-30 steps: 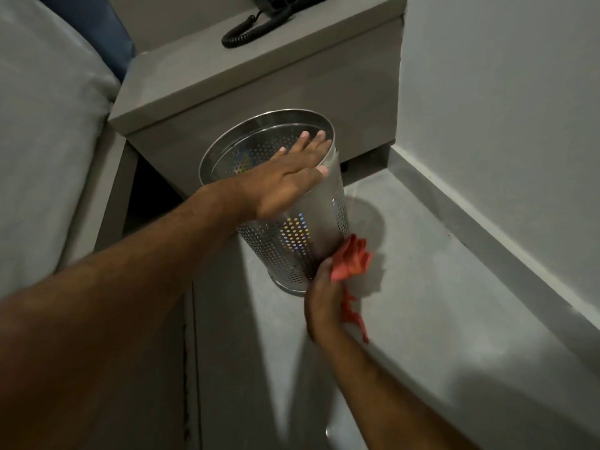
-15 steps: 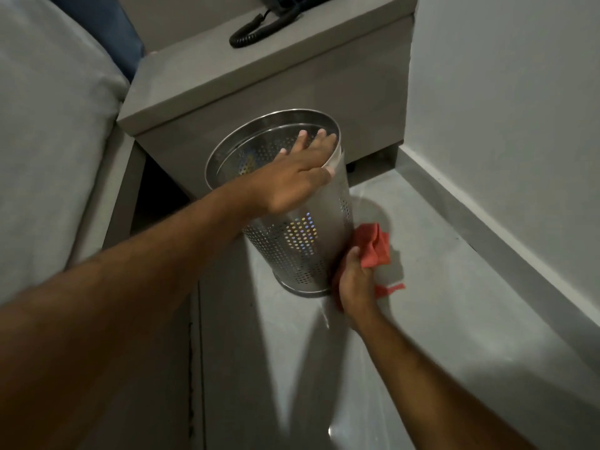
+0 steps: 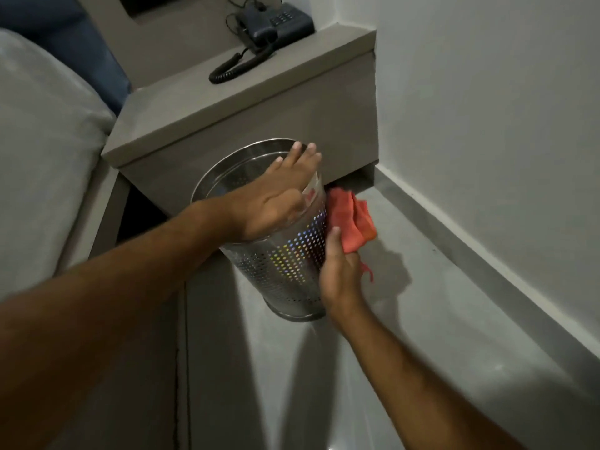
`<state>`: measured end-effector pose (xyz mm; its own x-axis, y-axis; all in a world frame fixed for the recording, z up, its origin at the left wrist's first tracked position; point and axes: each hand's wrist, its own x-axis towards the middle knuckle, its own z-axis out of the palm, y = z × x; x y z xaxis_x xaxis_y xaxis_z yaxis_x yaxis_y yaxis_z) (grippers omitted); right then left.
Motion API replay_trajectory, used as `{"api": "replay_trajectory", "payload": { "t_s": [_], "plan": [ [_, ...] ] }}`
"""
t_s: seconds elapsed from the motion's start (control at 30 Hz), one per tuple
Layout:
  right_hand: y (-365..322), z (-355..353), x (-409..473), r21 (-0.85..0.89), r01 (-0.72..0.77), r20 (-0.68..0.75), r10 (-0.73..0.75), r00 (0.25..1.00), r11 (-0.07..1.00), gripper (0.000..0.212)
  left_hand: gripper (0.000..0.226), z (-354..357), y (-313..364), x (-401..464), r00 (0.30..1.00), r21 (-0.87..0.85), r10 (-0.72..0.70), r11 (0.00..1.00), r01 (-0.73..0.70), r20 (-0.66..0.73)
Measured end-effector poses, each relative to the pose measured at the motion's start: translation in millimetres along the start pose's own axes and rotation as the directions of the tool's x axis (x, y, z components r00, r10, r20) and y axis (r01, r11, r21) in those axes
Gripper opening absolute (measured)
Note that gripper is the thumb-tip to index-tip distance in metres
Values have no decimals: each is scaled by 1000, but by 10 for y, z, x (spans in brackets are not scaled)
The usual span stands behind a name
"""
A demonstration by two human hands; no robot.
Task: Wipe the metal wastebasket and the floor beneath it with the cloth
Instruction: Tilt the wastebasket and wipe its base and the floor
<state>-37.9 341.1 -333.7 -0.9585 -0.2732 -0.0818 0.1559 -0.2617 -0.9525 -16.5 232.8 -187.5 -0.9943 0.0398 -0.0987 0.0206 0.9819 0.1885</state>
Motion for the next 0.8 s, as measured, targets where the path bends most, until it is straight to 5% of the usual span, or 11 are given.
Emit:
{"api": "replay_trajectory", "payload": {
  "t_s": [0.07,0.13,0.23,0.33,0.4,0.53,0.67,0.73,0.8],
  "plan": [
    [-27,260,-118,60,238,-109,-231,967,969,45,69,24,35,8,998,-123,-18,992,11,-53],
    [41,428,-183,80,271,-198,-251,947,959,49,69,29,96,57,997,-179,-54,983,45,-47],
    [385,254,-222,-22,40,-280,-45,959,999,54,67,41,26,38,997,-173,-48,984,38,-56],
    [766,-161,-127,-189,-358,-190,324,927,914,46,67,64,36,46,997,-226,-47,974,30,-68],
    [692,-225,-70,-199,-420,-145,398,906,885,47,67,72,46,70,996,-250,-56,968,35,-77],
    [56,122,71,-101,-6,-83,-3,997,995,46,66,81,-11,72,994,-253,-69,966,45,-84],
    [35,134,195,-153,155,-151,-178,972,976,31,65,77,1,99,993,-275,-90,959,64,-81],
    [345,-91,157,-196,21,-83,-38,996,980,38,65,78,24,93,990,-275,-106,958,78,-88],
    [639,-321,120,-257,-327,-80,317,945,910,43,63,69,50,55,991,-264,-95,962,66,-96]
  ]
}}
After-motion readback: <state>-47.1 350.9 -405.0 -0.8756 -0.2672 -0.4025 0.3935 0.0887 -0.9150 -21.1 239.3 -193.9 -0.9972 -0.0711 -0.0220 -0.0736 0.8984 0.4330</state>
